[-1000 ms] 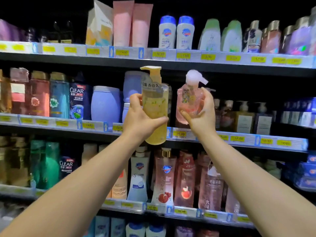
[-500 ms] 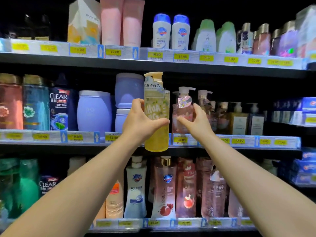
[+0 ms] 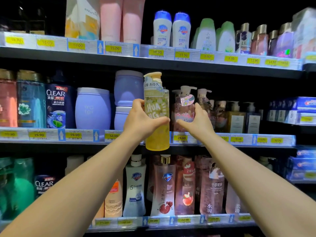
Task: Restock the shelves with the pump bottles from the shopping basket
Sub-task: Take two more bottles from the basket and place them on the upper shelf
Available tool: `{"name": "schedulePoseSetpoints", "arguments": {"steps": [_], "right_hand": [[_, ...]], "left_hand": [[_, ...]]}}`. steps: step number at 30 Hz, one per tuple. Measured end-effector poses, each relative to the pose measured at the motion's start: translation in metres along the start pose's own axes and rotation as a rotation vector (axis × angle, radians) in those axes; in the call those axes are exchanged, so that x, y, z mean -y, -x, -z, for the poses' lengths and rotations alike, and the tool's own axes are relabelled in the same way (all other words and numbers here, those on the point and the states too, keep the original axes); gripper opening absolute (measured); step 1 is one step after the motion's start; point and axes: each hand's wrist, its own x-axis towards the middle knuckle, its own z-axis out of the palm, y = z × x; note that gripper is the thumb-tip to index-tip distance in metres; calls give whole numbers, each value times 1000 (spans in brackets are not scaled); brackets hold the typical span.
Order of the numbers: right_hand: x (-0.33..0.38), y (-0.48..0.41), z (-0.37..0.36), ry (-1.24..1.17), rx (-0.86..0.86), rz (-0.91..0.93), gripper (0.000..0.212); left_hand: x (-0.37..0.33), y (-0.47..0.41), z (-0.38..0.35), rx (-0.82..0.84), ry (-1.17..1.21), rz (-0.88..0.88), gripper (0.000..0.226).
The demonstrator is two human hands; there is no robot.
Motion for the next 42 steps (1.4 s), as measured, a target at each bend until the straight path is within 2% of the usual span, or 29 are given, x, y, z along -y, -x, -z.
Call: {"name": "schedulePoseSetpoints", "arguments": {"steps": [2, 5, 6, 8, 10, 11, 16, 19, 22, 26, 27, 31, 34, 37, 39, 42], "right_hand": [[7, 5, 7, 9, -39, 17, 81], [29, 22, 21, -135, -323, 151, 49], [40, 29, 25, -205, -351, 197, 41], [63, 43, 27, -261, -233, 225, 46], [82, 54, 25, -222, -65, 178, 59], [88, 58, 22, -192, -35, 159, 61], [92, 73, 17, -264, -131, 117, 53], [93, 78, 21, -389, -136, 88, 49], [97, 79, 25, -548, -91, 43, 42], [105, 81, 24, -579, -27, 58, 24], [108, 81, 23, -523, -26, 60, 25], [115, 83, 19, -266, -141, 45, 72], [116, 76, 21, -275, -231, 69, 75], [115, 65, 22, -279, -338, 120, 74], [115, 58, 16, -307, -377, 167, 77], [116, 46, -1, -262, -418, 218, 81]], "left_hand": [[-1, 1, 1, 2, -2, -3, 80], [-2, 7, 3, -4, -6, -30, 79], [-3, 10, 3, -13, -14, -41, 79], [-5, 17, 4, -31, -30, -60, 80], [-9, 23, 6, -20, -39, -70, 79], [-10, 27, 8, -7, -45, -79, 79], [-9, 43, 18, 52, -44, -174, 81], [1, 52, 29, 218, 53, -265, 91], [13, 61, 34, 370, 167, -263, 103], [13, 59, 35, 289, 230, -258, 94], [13, 57, 35, 257, 226, -256, 91], [11, 54, 33, 189, 134, -264, 78], [17, 44, 40, 296, 109, -299, 86], [38, 33, 49, 382, -229, -316, 97], [51, 31, 51, 370, -446, -333, 78], [53, 30, 50, 341, -530, -357, 52]]}}
